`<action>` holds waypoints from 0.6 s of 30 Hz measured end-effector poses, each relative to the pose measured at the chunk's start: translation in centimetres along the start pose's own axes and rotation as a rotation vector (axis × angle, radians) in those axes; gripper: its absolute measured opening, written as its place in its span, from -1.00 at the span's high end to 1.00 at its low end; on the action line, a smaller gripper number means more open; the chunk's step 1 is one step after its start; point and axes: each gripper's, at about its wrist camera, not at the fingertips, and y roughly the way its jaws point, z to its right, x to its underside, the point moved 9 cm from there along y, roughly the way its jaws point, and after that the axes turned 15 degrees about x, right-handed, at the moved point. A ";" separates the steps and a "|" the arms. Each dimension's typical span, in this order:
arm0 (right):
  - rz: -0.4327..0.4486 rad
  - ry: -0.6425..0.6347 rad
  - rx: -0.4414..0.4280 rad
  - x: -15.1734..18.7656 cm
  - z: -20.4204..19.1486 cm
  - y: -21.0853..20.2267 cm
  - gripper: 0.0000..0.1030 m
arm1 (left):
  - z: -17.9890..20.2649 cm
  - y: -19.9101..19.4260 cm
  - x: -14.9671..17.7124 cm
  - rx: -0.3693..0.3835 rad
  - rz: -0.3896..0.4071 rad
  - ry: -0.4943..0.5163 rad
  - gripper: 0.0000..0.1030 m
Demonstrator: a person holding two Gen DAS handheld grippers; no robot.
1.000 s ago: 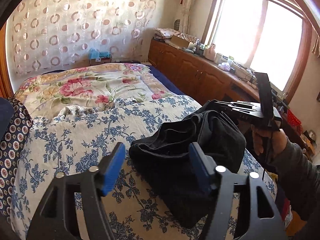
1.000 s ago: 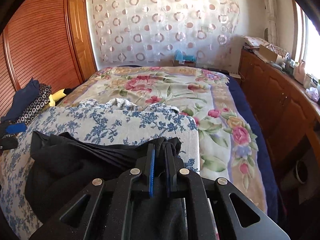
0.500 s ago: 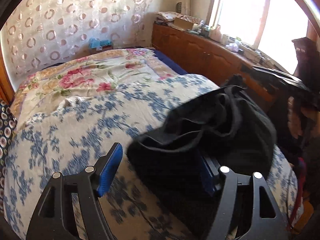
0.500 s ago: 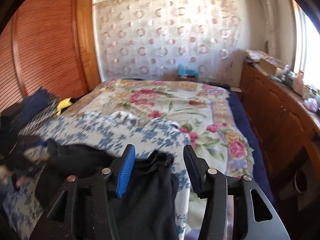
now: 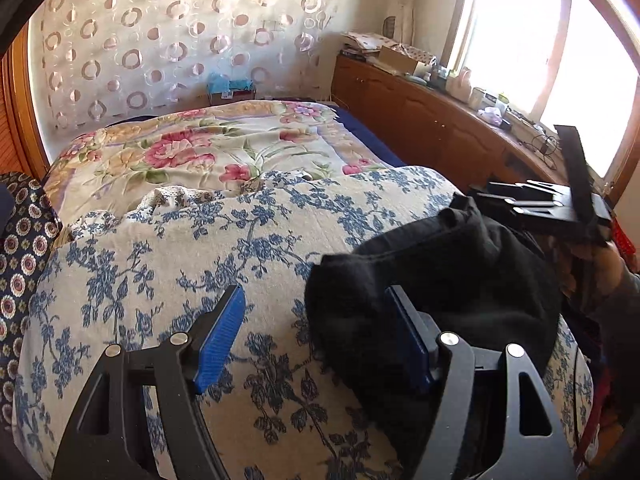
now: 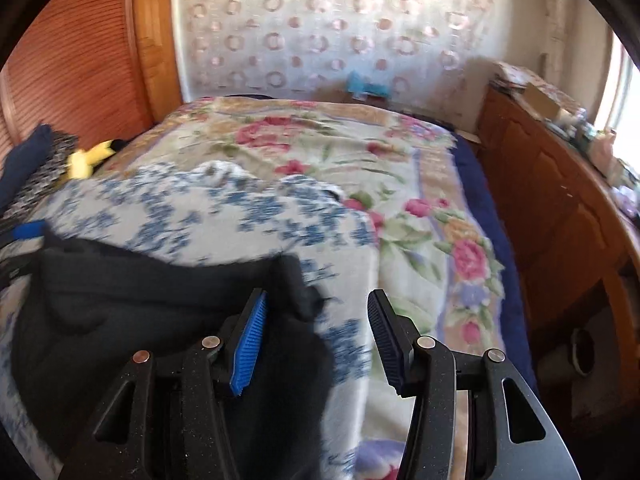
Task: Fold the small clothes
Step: 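Lift the folded T-shirt with both tools and carry it toward the clothes stack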
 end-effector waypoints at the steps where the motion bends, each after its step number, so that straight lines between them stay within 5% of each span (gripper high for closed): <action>1: -0.007 0.026 0.009 -0.3 0.3 0.3 -0.03 | 0.3 -0.1 0.3 0.009 -0.001 -0.001 -0.41; 7: 0.009 0.115 -0.071 0.2 0.8 -2.4 -0.03 | 1.3 1.3 2.7 0.088 -0.066 -0.025 -0.41; 10: 0.017 0.129 -0.185 1.8 0.0 -4.2 -0.22 | 1.6 1.6 3.0 0.109 -0.070 -0.048 -0.41; 18: -0.078 0.098 -0.180 4.7 -0.8 -3.6 -0.27 | 2.4 2.2 3.1 0.160 -0.078 -0.076 -0.22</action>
